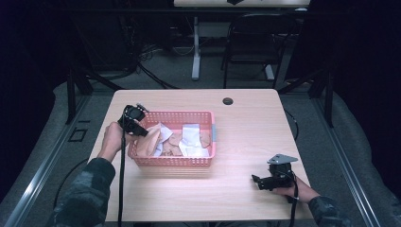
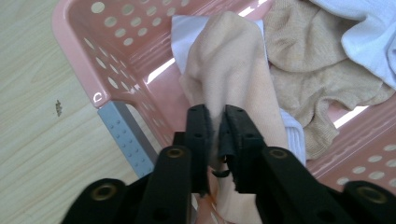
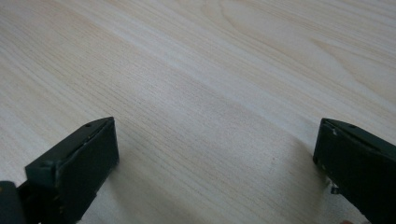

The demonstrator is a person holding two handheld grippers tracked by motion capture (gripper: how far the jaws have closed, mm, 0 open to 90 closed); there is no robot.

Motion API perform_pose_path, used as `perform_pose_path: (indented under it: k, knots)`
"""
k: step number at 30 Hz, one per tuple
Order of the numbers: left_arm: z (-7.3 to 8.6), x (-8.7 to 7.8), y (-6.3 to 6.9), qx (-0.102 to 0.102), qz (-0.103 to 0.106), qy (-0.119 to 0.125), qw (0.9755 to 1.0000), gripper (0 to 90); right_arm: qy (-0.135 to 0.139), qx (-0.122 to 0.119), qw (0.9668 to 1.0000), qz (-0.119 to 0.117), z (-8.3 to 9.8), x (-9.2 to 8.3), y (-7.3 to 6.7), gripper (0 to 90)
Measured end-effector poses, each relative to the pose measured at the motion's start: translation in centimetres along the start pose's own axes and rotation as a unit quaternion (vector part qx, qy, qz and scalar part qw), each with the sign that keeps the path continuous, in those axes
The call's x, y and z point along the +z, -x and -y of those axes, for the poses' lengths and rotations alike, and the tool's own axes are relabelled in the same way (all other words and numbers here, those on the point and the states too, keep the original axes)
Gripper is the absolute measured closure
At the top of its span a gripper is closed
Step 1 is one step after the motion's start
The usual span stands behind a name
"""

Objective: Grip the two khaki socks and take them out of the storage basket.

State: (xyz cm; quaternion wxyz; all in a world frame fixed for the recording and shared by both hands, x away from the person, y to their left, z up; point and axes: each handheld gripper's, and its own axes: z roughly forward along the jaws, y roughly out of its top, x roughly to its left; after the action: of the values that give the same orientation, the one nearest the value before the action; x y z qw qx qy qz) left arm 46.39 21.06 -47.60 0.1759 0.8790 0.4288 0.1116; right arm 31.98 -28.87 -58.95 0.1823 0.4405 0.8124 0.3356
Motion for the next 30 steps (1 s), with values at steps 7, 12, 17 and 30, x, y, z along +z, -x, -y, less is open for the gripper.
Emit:
perform_pose_path:
  k: [7,12,17,30]
  knots:
    - [0.1,-0.6,0.0,0.000,0.004,0.006,1.0000,86.0,0.002,0.004,1.0000,0.001,0.0,0.0,-0.1,0.0]
    - [-0.1,-1.9,-0.1,-0.003,0.011,0.022,0.9997,85.7,0.000,0.001,1.0000,0.002,0.0,0.0,0.0,0.0]
    - [-0.2,-2.5,0.0,-0.001,0.010,0.025,0.9996,85.9,0.003,0.000,1.0000,0.003,0.0,0.0,0.0,0.0]
    - [-1.4,-4.5,0.2,0.005,0.019,0.026,0.9995,85.9,0.002,-0.001,1.0000,0.003,0.0,0.0,0.0,0.0]
